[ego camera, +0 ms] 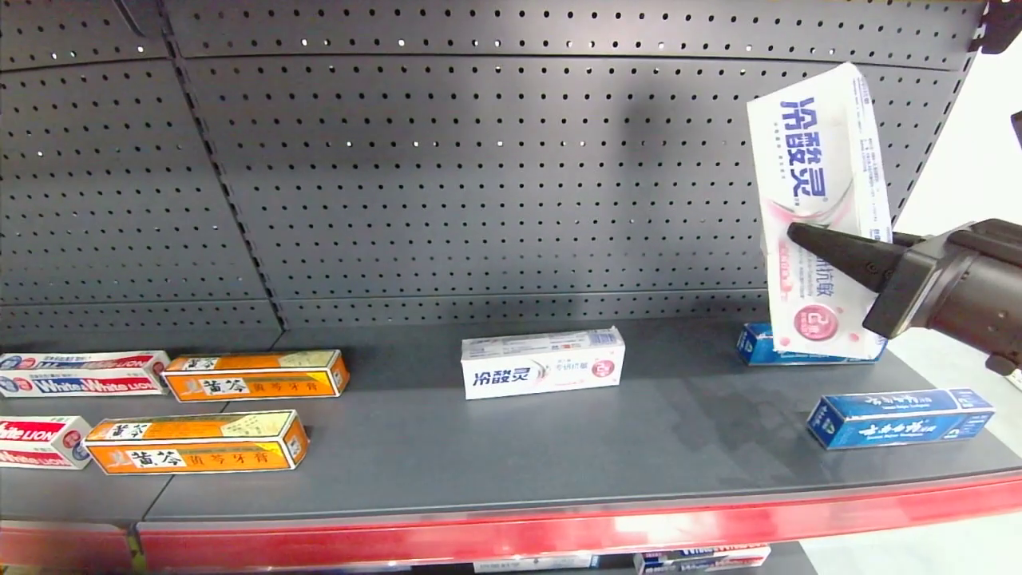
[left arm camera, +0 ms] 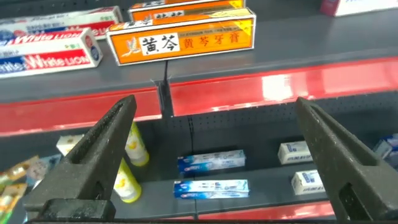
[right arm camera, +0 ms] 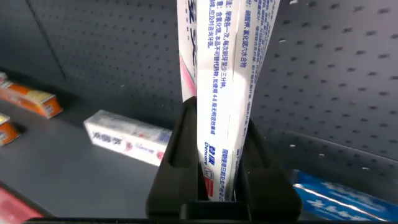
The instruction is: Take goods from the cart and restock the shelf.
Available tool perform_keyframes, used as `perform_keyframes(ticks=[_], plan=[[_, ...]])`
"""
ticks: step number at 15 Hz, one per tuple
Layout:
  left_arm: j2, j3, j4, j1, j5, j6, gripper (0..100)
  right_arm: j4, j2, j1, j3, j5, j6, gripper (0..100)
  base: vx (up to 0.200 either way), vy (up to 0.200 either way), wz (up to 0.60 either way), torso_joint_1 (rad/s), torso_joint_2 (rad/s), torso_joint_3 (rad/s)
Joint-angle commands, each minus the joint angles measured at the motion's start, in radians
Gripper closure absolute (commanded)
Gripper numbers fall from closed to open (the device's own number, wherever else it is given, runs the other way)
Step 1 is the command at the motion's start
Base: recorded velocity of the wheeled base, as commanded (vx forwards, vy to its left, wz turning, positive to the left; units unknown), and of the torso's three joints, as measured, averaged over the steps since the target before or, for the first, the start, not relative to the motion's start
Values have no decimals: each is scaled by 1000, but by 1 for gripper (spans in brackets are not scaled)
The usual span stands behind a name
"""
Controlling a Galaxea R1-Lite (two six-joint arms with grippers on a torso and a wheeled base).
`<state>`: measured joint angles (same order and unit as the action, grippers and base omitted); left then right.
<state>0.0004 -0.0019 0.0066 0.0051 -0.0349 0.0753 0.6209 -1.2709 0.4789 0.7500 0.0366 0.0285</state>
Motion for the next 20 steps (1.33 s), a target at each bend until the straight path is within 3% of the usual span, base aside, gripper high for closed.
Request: perform_keyframes(ticks=[1, 2, 4, 6, 7, 10, 13, 16, 17, 19, 20], plan=[[47, -3, 1, -14, -34, 11, 0, 0, -24, 23, -9, -1, 1, 100, 0, 0, 0, 0, 0, 0], [107, -3, 1, -50, -60, 11, 0, 2, -39, 27, -8, -17, 1, 100, 0, 0, 0, 0, 0, 0], [170, -4, 1, -76, -59, 14, 0, 5, -61, 50, 2, -49, -1, 100, 0, 0, 0, 0, 0, 0], [276, -147, -4, -114, -92, 29, 0, 2, -64, 58, -3, -49, -2, 100, 0, 0, 0, 0, 0, 0], [451, -306, 0, -137, -95, 20, 0, 2, -65, 69, -4, -49, -2, 100, 0, 0, 0, 0, 0, 0], [586, -366, -51, -232, -97, 69, 0, 17, -85, 86, 9, -50, -2, 100, 0, 0, 0, 0, 0, 0], [737, -506, 6, -281, -106, 77, 0, 10, -85, 110, 38, -50, -2, 100, 0, 0, 0, 0, 0, 0], [886, -555, -60, -355, -148, 72, 0, -20, -90, 112, 72, -76, -2, 100, 0, 0, 0, 0, 0, 0], [918, -567, -63, -358, -142, 81, 0, -24, -91, 110, 78, -75, -6, 100, 0, 0, 0, 0, 0, 0], [1014, -644, -60, -401, -123, 150, 0, -29, -90, 104, 89, -72, -9, 100, 0, 0, 0, 0, 0, 0], [1072, -676, -62, -399, -131, 166, 0, -29, -90, 102, 91, -70, -10, 100, 0, 0, 0, 0, 0, 0]])
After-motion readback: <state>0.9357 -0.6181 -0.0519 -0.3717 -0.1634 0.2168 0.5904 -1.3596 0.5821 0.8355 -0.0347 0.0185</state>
